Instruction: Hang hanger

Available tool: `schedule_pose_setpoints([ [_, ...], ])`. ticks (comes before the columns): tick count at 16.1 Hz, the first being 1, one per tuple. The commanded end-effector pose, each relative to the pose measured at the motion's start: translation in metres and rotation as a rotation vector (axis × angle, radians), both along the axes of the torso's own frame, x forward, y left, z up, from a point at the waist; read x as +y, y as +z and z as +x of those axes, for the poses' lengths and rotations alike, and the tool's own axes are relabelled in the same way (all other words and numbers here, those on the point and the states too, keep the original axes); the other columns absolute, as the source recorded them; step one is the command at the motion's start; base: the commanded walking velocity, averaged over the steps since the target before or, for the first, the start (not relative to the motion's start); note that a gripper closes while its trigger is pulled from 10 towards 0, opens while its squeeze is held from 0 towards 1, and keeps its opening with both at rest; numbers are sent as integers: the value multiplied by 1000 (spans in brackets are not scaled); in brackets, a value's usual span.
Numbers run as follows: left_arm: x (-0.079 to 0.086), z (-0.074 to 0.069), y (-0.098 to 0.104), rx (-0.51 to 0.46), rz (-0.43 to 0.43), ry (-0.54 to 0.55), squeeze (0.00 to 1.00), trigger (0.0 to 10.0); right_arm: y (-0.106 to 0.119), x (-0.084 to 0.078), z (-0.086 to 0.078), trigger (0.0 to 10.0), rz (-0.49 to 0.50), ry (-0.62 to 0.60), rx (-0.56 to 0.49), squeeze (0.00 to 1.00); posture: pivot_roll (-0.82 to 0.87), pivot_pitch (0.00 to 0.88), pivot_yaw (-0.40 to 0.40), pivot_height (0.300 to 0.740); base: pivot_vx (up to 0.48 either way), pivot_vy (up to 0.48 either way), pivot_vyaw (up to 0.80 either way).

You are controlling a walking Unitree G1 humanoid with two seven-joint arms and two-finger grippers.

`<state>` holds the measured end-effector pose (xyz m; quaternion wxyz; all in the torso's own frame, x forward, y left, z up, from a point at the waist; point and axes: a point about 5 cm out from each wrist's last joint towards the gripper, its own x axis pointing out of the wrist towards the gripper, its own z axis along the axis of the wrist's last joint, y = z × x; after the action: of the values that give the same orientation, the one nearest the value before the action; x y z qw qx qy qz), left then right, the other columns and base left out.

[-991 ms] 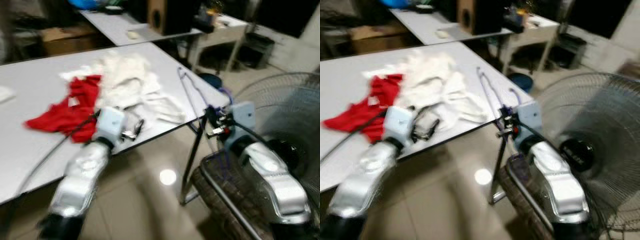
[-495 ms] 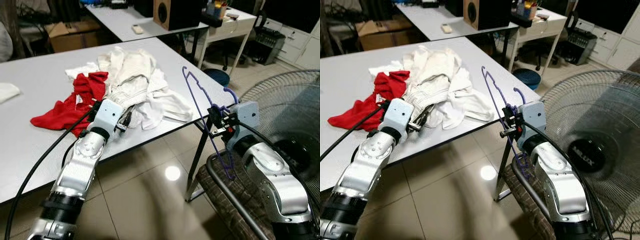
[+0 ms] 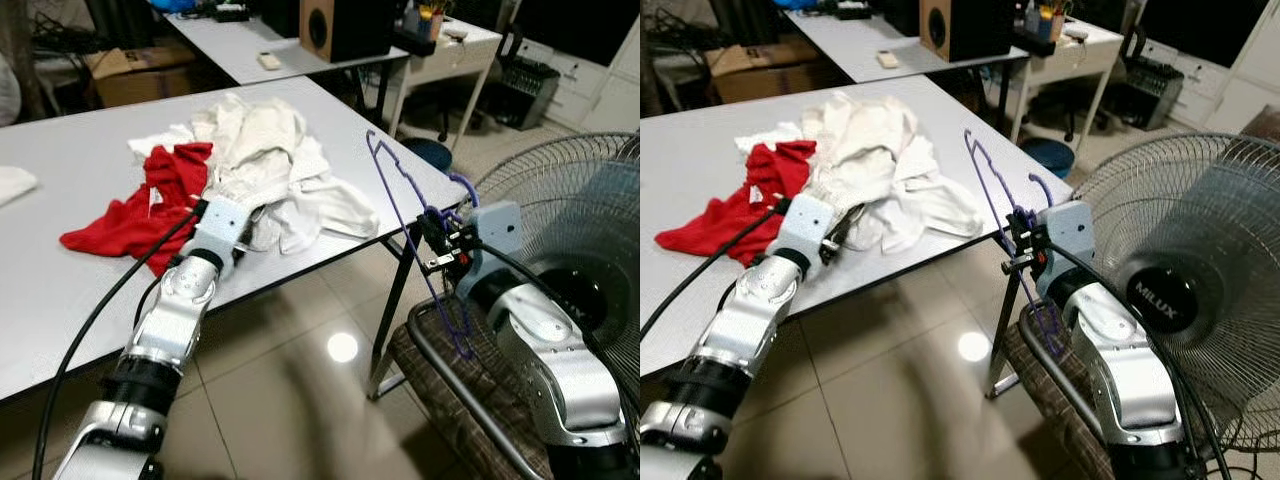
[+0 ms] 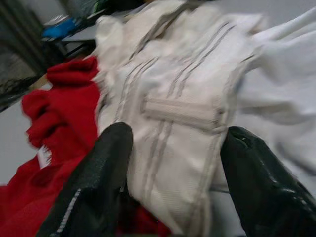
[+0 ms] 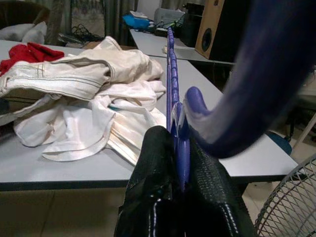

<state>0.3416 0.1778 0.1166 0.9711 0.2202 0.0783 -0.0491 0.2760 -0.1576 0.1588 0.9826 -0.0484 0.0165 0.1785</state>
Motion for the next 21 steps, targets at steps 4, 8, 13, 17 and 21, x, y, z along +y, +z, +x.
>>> schedule_pose_setpoints([
  [4, 1, 9, 5, -46, 2, 33, 0, 0, 4, 3, 3, 10000, -18, 19, -19, 0, -160, 0, -44, 740, 0, 0, 0],
  [8, -7, 10, 12, -86, -40, -17, 0, 0, 0, 4, 0, 10000, -27, 47, -13, 0, -157, 0, -41, 740, 0, 0, 0],
  [13, -7, 11, 18, -102, -175, -30, 0, 0, -2, 1, -8, 10000, -19, 85, -21, 0, -159, 0, -23, 740, 0, 0, 0],
  [17, -7, 18, 38, -144, -308, -64, 0, 0, -2, 7, -21, 10000, -2, 288, 16, 0, -151, 0, -10, 740, 0, 0, 0],
  [21, -17, 25, 87, -268, -346, -176, 0, 0, -2, 11, -31, 10000, -12, 453, 63, 0, -126, 0, -29, 740, 0, 0, 0],
])
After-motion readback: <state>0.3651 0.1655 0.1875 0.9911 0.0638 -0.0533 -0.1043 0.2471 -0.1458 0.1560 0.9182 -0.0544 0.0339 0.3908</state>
